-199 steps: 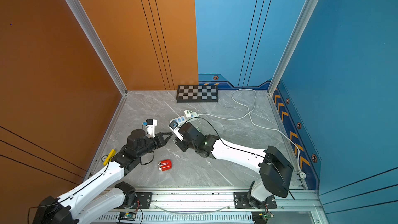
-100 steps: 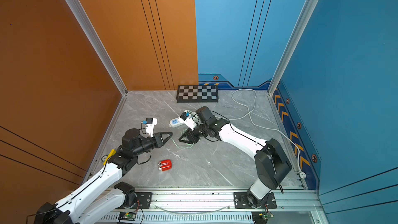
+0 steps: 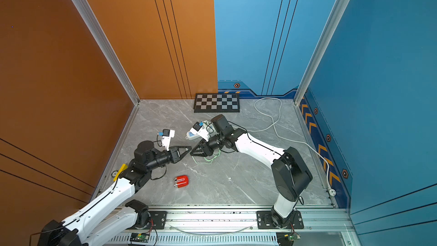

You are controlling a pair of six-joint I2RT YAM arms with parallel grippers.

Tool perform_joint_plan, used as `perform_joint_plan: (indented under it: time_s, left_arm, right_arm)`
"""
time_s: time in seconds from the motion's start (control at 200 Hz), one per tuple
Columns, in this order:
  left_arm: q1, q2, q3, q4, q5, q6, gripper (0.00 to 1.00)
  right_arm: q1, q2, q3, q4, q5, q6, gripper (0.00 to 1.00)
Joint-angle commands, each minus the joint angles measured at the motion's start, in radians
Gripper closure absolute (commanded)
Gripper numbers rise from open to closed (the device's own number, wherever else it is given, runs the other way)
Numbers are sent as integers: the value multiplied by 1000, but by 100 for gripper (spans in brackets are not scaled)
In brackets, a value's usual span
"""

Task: Charge the electric shaver
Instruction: Pick up the charging cable from the center of the board.

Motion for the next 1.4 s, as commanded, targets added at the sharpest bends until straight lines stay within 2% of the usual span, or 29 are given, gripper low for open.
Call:
perform_joint_plan:
  time_s: [0.0, 0.461, 0.611, 0.691, 0.756, 0.856, 0.931, 0.981, 1.031, 1.167, 1.262, 1.397]
  left_arm:
    - [-9, -5, 29, 28, 23, 20, 100]
    - [-23, 0, 6, 62, 9, 7, 100]
    - [-23, -5, -4, 64, 15, 8, 100]
    - [-23, -10, -19, 63, 7, 9, 100]
    - [-12, -12, -38, 64, 7, 11, 100]
    - [17, -24, -70, 64, 20, 9, 82]
    - [41, -43, -86, 50, 33, 10, 55]
    - [51, -57, -85, 26, 17, 14, 43]
    - [55, -74, -71, -12, -1, 34, 35]
    - [79, -143, 57, -274, -59, 163, 31]
    - [90, -171, 207, -534, -101, 351, 29]
    - [94, -128, 386, -813, -134, 639, 28]
  right_arm:
    - [13, 13, 32, 39, -31, 24, 69]
    - [23, 34, 27, 150, -55, 110, 79]
    - [17, 29, 18, 167, -59, 124, 89]
    - [15, 22, 10, 189, -61, 140, 100]
    - [14, 17, 5, 196, -61, 145, 100]
    - [7, 10, -5, 187, -58, 143, 100]
    - [0, 5, -15, 170, -54, 134, 100]
    - [-1, 4, -19, 141, -47, 117, 100]
    - [0, 2, -27, 112, -40, 99, 100]
    - [-50, -13, -62, -13, 10, 14, 100]
    - [-62, -23, -90, -98, 67, -45, 100]
    - [-70, -24, -125, -163, 128, -73, 100]
